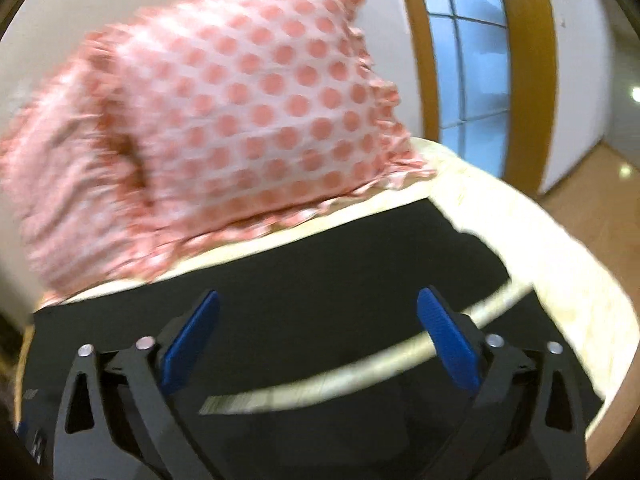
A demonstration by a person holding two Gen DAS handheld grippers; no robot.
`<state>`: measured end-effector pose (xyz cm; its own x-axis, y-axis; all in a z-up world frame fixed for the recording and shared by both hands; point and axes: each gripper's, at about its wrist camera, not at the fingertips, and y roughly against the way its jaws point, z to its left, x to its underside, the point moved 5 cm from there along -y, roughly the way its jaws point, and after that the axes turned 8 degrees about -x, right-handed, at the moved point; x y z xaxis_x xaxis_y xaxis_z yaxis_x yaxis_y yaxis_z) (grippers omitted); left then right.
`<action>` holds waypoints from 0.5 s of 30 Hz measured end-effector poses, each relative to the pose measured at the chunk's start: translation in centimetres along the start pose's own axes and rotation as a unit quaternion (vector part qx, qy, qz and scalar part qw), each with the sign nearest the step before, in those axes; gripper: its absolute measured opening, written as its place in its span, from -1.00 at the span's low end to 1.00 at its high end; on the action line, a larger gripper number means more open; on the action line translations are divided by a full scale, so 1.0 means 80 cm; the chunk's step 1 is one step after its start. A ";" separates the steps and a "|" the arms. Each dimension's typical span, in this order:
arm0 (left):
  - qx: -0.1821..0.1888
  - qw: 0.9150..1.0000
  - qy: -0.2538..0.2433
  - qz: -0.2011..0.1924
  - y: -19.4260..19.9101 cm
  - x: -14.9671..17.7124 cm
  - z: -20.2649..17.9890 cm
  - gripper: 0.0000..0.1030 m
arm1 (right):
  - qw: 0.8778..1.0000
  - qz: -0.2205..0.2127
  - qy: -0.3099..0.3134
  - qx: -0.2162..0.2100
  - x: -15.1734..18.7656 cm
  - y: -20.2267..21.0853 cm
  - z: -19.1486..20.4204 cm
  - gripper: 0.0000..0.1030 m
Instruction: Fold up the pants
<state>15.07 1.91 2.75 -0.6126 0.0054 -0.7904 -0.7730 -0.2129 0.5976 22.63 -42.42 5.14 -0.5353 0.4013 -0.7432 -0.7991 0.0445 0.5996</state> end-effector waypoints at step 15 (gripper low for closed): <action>0.053 0.995 0.043 0.074 -0.062 0.006 0.014 0.97 | 0.959 0.094 -0.135 0.233 -0.066 -0.217 -0.103 0.36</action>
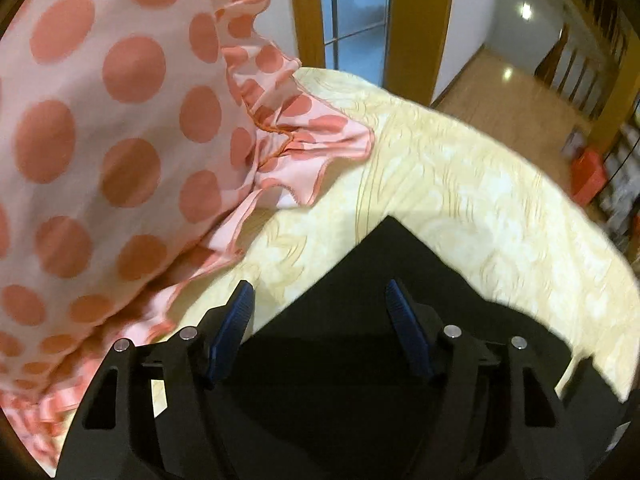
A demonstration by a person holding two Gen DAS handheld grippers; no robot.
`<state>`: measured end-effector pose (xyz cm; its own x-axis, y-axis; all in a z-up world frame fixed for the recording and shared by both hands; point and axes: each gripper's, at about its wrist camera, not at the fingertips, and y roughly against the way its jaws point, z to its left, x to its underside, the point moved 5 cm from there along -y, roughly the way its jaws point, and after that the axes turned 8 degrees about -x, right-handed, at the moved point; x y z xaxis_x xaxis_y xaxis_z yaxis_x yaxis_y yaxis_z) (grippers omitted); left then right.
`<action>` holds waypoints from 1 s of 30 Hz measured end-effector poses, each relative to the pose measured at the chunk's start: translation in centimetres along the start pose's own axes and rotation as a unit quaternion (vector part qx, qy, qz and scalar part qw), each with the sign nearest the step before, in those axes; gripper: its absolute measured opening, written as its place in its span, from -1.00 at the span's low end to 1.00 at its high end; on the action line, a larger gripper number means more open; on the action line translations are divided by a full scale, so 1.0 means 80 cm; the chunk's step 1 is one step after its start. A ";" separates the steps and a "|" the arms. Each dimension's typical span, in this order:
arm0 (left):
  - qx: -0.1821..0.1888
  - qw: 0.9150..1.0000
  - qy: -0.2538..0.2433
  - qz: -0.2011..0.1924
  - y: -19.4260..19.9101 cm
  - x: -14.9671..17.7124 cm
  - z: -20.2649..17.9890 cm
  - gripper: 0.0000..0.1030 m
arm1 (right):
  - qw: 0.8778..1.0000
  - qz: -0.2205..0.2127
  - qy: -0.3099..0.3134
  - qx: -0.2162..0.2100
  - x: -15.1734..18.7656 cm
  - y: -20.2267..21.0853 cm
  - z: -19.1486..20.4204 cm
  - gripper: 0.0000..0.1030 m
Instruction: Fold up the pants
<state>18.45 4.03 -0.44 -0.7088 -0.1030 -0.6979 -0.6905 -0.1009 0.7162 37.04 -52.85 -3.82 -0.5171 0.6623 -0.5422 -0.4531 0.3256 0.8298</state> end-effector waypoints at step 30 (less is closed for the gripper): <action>0.005 1.000 0.015 0.007 -0.003 0.004 0.006 0.97 | 0.941 -0.133 -0.066 -0.303 0.216 0.246 -0.227 -0.94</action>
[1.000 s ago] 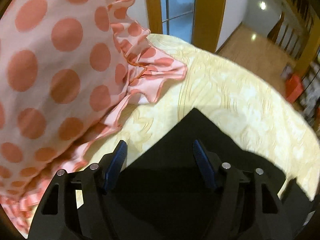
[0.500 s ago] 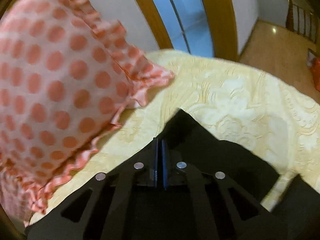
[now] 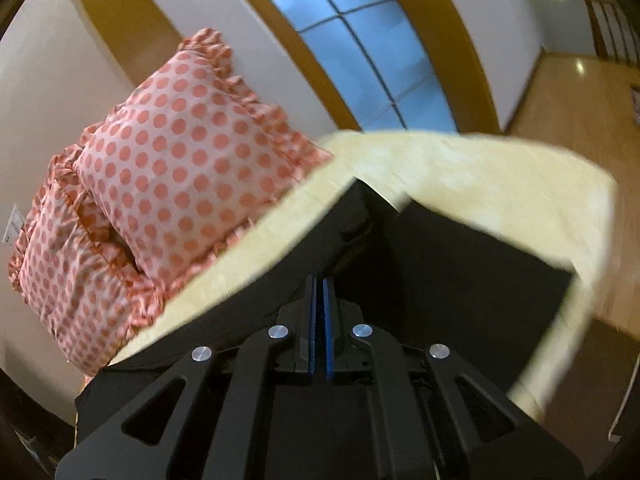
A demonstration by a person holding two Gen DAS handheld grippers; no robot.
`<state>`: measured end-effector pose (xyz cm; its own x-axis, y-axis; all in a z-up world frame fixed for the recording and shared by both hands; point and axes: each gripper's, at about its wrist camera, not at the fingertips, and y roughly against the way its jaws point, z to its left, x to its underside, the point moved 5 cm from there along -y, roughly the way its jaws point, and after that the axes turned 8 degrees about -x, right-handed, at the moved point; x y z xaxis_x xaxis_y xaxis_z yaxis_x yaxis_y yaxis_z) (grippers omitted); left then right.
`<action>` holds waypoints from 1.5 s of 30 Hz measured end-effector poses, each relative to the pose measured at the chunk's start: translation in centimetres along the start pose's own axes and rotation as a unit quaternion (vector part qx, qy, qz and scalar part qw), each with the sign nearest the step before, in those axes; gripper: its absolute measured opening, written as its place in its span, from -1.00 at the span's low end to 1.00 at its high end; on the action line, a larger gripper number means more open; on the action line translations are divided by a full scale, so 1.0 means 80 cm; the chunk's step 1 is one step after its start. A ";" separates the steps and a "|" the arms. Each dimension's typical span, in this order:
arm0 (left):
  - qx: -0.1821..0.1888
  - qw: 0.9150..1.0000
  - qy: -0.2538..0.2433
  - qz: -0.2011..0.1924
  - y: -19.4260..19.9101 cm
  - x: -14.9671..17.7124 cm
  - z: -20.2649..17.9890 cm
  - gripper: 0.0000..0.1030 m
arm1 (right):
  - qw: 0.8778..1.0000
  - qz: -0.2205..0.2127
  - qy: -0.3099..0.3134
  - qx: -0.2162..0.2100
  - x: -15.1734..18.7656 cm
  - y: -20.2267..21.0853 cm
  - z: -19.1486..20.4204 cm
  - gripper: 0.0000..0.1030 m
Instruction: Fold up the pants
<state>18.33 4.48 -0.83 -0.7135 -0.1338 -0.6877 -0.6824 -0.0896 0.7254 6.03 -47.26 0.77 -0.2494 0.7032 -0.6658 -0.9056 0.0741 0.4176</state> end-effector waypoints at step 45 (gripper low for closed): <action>0.039 0.968 0.231 0.095 -0.125 -0.193 0.139 -0.82 | 0.982 -0.030 -0.139 -0.128 -0.025 0.000 -0.083 -0.90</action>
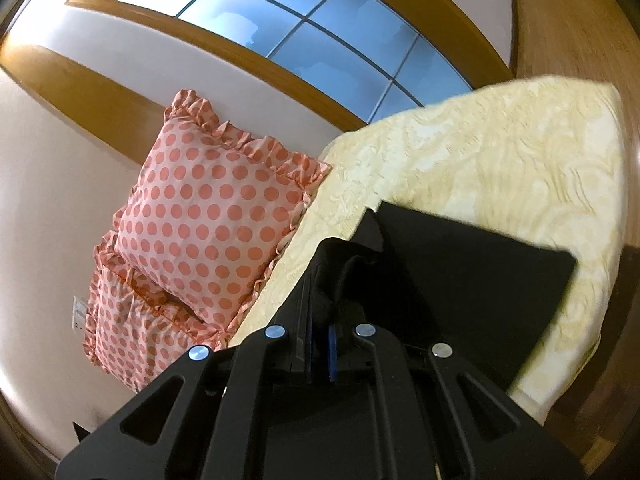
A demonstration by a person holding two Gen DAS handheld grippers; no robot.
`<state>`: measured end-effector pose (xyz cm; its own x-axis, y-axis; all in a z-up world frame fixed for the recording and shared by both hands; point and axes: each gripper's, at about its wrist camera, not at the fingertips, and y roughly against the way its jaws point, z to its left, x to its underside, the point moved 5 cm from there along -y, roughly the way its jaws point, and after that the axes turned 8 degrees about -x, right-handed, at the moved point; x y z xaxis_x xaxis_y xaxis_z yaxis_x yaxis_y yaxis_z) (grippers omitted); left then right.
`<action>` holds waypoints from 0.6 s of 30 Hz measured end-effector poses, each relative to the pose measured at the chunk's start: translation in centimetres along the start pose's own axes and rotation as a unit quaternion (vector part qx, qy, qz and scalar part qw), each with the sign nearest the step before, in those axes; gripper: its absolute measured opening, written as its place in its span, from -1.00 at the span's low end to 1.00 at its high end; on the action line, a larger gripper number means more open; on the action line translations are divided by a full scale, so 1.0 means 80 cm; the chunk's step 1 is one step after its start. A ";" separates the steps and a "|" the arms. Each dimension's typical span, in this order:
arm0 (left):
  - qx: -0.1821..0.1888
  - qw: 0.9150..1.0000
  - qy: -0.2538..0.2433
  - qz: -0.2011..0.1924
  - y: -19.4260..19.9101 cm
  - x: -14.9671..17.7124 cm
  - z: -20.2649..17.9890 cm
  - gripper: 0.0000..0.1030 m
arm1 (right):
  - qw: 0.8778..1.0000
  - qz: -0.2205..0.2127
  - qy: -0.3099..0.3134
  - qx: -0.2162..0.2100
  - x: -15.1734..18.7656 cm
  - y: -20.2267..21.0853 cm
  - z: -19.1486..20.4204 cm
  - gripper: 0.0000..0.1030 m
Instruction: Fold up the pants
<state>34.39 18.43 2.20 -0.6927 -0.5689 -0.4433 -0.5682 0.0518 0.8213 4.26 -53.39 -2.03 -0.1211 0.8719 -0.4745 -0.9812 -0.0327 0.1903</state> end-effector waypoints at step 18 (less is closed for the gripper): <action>0.008 0.995 0.052 -0.086 0.188 0.280 0.199 -0.76 | 0.997 0.000 -0.018 0.072 -0.001 0.032 -0.061 -0.89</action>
<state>3.23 19.54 -1.07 -0.5353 -0.6524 -0.5366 -0.6820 -0.0410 0.7302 1.00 -55.98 -5.71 -0.1128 0.8887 -0.4445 -0.9491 0.0361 0.3130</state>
